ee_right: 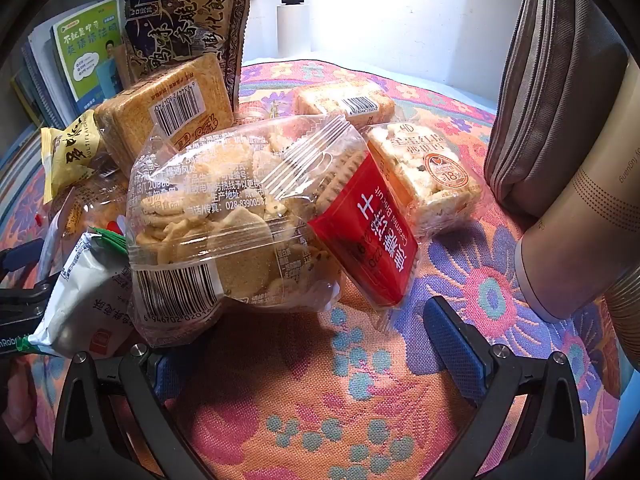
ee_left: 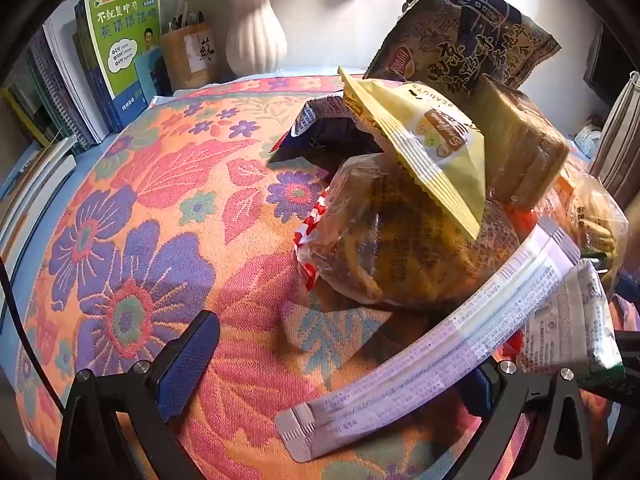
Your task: Organize snacks
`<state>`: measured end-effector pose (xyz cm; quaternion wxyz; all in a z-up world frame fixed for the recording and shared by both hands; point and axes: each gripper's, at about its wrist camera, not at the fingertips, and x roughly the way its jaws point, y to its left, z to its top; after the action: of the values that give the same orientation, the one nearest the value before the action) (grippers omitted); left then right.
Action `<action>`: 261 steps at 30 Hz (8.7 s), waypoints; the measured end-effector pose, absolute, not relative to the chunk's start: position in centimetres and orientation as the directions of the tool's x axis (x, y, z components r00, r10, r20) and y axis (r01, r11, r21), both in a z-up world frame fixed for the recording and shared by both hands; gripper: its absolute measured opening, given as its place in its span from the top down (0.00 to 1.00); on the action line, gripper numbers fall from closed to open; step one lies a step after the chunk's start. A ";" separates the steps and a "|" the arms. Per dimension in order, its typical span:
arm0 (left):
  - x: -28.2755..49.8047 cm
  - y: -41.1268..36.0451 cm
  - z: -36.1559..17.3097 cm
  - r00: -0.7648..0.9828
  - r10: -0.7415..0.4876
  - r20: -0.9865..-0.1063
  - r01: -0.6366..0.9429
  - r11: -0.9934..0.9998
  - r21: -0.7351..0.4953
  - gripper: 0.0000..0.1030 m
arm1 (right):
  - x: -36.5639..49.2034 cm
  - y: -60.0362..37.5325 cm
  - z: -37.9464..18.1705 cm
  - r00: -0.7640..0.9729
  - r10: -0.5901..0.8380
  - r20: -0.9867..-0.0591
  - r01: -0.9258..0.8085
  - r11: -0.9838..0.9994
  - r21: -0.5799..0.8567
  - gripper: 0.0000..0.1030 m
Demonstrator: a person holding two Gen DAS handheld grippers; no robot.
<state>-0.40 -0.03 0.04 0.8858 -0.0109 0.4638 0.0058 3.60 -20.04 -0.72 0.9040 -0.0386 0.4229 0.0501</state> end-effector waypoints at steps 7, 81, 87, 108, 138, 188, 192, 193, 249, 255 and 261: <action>-5.9 1.2 1.3 0.620 -0.140 -0.772 0.039 0.988 -0.148 0.00 | 3.1 -20.1 -0.6 0.608 0.057 -0.792 -0.113 0.993 -0.015 0.00; -3.6 0.4 4.5 0.836 -0.054 -0.546 0.020 0.997 -0.068 0.00 | -3.7 -23.0 4.4 0.838 0.142 -0.527 -0.201 0.978 -0.055 0.00; -3.6 0.3 4.4 0.833 -0.054 -0.551 0.019 0.997 -0.069 0.00 | -3.5 -23.1 4.3 0.834 0.141 -0.533 -0.197 0.979 -0.048 0.00; -3.4 0.5 4.3 0.827 -0.057 -0.560 0.019 0.997 -0.073 0.00 | -3.6 -23.7 4.4 0.840 0.141 -0.524 -0.179 0.984 -0.023 0.00; 4.9 -7.2 10.1 0.628 -0.295 -0.720 0.290 0.947 -0.136 0.29 | -1.1 -27.6 4.6 0.680 0.297 -0.670 -0.293 0.948 0.124 0.39; 2.8 -6.9 11.6 0.653 -0.366 -0.663 0.308 0.928 -0.208 0.67 | -1.6 -27.4 1.9 0.530 0.404 -0.746 -0.171 0.912 0.373 0.65; 1.1 -6.9 12.1 0.663 -0.377 -0.646 0.326 0.923 -0.203 0.67 | -5.1 -27.7 2.3 0.549 0.307 -0.777 -0.120 0.950 0.290 0.65; 0.7 -6.9 12.3 0.665 -0.383 -0.642 0.331 0.921 -0.207 0.67 | -5.8 -27.7 2.3 0.555 0.283 -0.782 -0.110 0.957 0.268 0.65; -6.3 -40.1 14.8 0.377 -0.624 -0.685 0.755 0.635 -0.163 0.67 | -11.0 -54.4 9.7 0.788 -0.056 -0.613 0.302 0.903 0.306 0.68; -5.0 -44.8 14.1 0.440 -0.585 -0.682 0.741 0.665 -0.092 0.65 | -9.9 -57.1 8.1 0.770 -0.013 -0.638 0.337 0.858 0.388 0.47; -3.8 -45.1 14.8 0.465 -0.595 -0.656 0.732 0.675 -0.094 0.45 | -11.0 -58.1 7.8 0.778 -0.022 -0.628 0.344 0.851 0.396 0.44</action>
<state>-3.77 -45.06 14.79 0.8498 0.1007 0.3396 -0.3904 -11.05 -58.10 7.84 0.9082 0.2535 0.3175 -0.1009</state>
